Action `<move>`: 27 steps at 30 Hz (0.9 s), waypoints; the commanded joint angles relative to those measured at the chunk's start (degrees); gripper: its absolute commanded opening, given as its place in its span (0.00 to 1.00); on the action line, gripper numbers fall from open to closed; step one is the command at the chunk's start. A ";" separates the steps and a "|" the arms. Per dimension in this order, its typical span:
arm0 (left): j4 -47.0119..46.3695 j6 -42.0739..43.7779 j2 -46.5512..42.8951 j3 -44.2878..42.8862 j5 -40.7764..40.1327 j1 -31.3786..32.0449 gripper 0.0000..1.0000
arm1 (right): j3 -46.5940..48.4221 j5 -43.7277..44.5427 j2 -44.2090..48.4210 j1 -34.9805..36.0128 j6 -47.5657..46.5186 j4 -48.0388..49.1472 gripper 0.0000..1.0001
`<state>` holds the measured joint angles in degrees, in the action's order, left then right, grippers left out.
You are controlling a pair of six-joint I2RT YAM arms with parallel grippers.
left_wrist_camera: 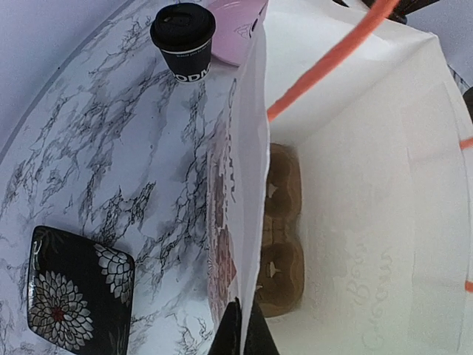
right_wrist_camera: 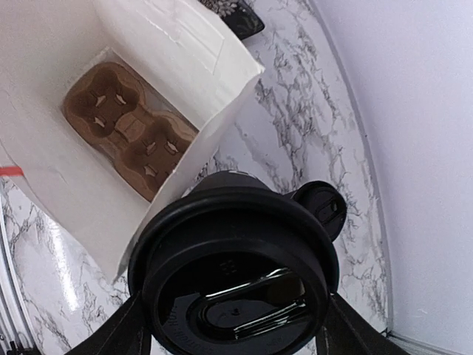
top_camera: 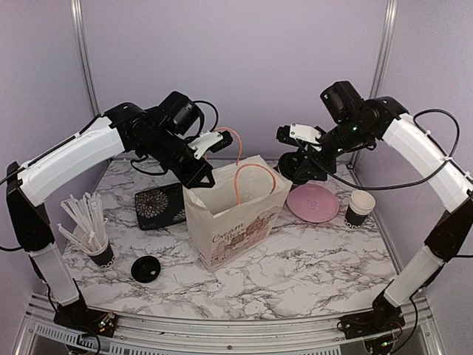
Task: Pack the takeout coffee
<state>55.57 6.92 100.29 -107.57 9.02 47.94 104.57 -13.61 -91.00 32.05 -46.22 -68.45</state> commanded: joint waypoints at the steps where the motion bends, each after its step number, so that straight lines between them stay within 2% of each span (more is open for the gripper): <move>1: -1.09 1.33 0.59 -3.43 0.32 0.07 0.00 | 3.46 -1.22 5.55 0.64 0.48 4.77 0.63; 7: -1.08 2.17 1.11 -3.45 0.43 1.19 0.00 | 5.81 -2.48 11.11 0.64 -3.87 7.93 0.63; 13: -1.08 2.57 1.92 -3.56 -3.30 2.77 0.00 | 8.37 -12.64 15.12 0.81 -6.86 5.17 0.64; 17: -1.13 2.81 1.93 -3.94 -3.62 3.69 0.00 | 9.35 -15.34 14.16 1.56 -8.02 1.58 0.64; 20: -1.08 3.13 1.84 -4.16 -4.11 4.08 0.00 | 7.32 -14.54 14.21 3.72 -9.99 0.22 0.63; 27: -1.07 3.78 1.74 -4.57 -4.61 4.37 0.00 | 2.24 -6.78 13.93 11.41 -10.42 1.09 0.63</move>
<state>55.29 9.69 102.24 -109.93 5.10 51.99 108.20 -24.32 -76.66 40.10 -55.57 -66.70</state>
